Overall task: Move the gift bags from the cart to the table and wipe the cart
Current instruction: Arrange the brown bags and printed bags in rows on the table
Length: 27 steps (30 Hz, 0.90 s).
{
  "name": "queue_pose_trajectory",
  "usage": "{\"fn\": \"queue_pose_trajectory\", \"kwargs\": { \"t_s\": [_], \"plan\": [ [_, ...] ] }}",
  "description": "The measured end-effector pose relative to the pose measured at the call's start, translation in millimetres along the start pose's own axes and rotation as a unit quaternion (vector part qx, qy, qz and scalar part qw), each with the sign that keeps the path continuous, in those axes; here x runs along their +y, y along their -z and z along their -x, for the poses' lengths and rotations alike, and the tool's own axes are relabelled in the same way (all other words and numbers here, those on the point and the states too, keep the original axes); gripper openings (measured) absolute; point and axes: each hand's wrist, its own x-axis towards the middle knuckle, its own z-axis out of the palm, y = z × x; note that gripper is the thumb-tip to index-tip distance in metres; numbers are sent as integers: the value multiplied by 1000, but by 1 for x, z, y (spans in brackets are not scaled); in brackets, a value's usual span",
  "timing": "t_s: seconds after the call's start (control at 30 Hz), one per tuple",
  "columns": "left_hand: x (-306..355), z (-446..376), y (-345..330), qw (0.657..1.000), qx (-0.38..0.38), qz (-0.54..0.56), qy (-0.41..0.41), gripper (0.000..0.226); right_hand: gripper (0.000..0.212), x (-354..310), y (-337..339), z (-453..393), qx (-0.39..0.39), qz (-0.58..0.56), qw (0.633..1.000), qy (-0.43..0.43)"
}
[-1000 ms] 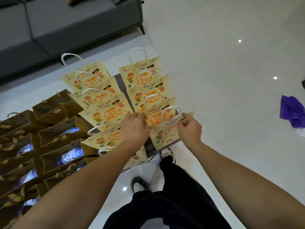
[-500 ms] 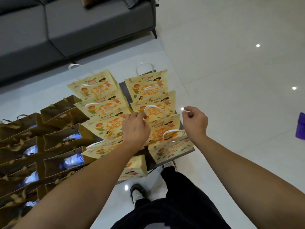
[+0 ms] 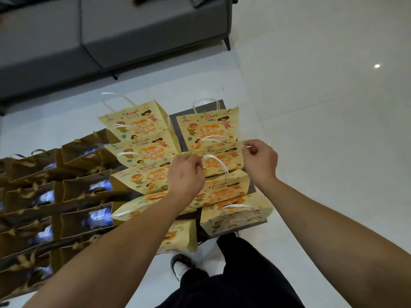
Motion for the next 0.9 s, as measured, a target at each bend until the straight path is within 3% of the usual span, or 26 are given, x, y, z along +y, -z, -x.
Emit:
{"fn": "queue_pose_trajectory", "kwargs": {
  "t_s": [0.3,0.47,0.6,0.77,0.83,0.9],
  "plan": [
    [7,-4,-3,999,-32,-1,0,26,16,24,12,5,-47,67,996,-15],
    [8,12,-8,999,-26,9,-22,33,34,59,42,46,-65,115,989,-68],
    [2,33,-12,998,-16,16,-56,30,46,78,51,87,-164,180,970,-16],
    [-11,63,-16,997,1,-16,-74,27,45,80,44,103,-235,286,920,127],
    [-15,78,-16,995,33,-33,-84,27,31,86,36,103,-238,350,893,154],
    [-20,91,-17,990,83,-27,-113,27,20,86,31,98,-227,351,899,136]
  ]
}}
